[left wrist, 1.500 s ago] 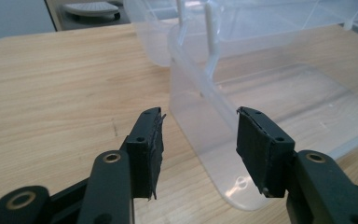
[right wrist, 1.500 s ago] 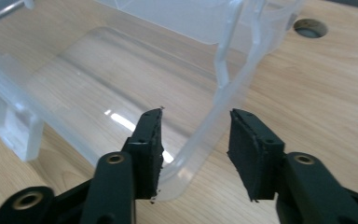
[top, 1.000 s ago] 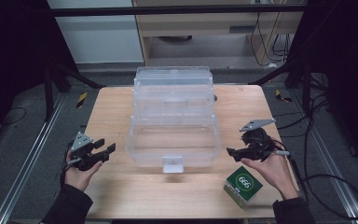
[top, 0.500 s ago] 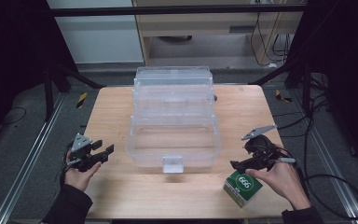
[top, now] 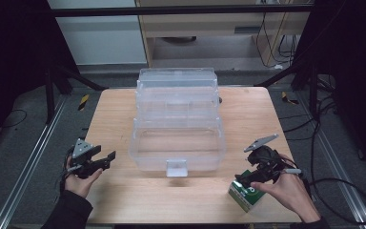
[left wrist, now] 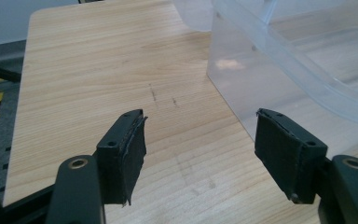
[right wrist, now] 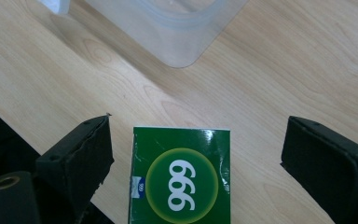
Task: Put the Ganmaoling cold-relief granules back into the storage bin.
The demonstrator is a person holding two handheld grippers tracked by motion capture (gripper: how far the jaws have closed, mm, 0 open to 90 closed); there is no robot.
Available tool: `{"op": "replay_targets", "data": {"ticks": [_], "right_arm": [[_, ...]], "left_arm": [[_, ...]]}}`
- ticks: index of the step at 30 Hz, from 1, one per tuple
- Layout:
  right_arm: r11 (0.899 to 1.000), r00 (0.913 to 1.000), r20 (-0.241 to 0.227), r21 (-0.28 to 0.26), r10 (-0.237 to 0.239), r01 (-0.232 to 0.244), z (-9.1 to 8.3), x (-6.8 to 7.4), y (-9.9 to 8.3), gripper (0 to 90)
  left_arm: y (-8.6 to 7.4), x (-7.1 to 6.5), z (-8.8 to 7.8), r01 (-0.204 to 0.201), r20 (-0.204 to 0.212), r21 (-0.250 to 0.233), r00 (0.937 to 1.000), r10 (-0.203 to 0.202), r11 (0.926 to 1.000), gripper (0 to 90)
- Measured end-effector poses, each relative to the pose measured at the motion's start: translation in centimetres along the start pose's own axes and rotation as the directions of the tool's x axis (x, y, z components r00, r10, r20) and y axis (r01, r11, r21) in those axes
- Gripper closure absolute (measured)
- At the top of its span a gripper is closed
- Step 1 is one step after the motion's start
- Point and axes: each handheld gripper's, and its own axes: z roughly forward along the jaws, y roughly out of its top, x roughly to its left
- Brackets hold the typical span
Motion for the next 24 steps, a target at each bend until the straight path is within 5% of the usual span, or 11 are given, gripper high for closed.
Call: {"op": "replay_targets", "data": {"ticks": [24], "right_arm": [[0.989, 0.9994, -0.027, 0.147, -0.023, 0.026, 2.6, 1.3, -1.2, 5.4]], "left_arm": [[-1.0, 0.5, -0.1, 0.047, -0.015, 0.003, 0.9988, -0.047, 0.9989, 31.6]]}}
